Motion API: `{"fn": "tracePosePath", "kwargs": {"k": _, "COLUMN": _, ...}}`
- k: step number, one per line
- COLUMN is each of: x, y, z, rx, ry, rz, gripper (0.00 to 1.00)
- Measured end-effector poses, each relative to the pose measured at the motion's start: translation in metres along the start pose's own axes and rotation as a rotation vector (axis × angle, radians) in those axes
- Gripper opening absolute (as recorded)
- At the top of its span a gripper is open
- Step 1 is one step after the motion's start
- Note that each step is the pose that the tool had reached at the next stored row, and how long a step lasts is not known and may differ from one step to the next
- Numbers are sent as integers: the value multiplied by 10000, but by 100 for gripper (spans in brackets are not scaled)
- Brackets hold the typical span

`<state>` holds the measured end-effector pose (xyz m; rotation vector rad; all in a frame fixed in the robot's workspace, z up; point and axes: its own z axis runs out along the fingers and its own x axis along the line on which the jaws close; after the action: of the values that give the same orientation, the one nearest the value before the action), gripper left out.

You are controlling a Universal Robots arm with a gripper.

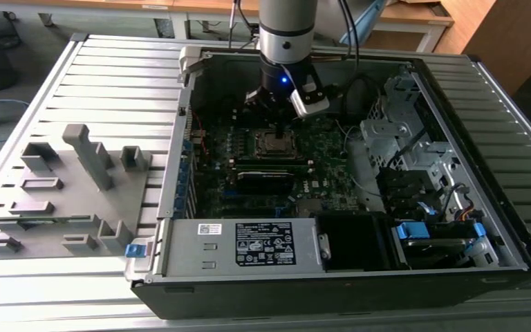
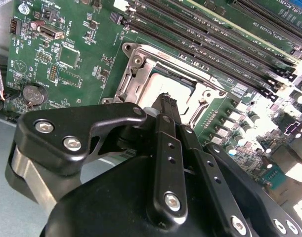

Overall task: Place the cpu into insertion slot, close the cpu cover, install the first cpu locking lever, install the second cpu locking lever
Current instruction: 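Install the second cpu locking lever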

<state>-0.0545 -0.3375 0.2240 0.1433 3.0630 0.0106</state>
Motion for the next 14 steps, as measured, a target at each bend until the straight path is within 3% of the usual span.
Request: {"fn": "tracePosePath", "kwargs": {"k": 14, "x": -10, "y": 2, "z": -123, "rx": -2, "ry": -1, "rz": 0, "gripper": 11}}
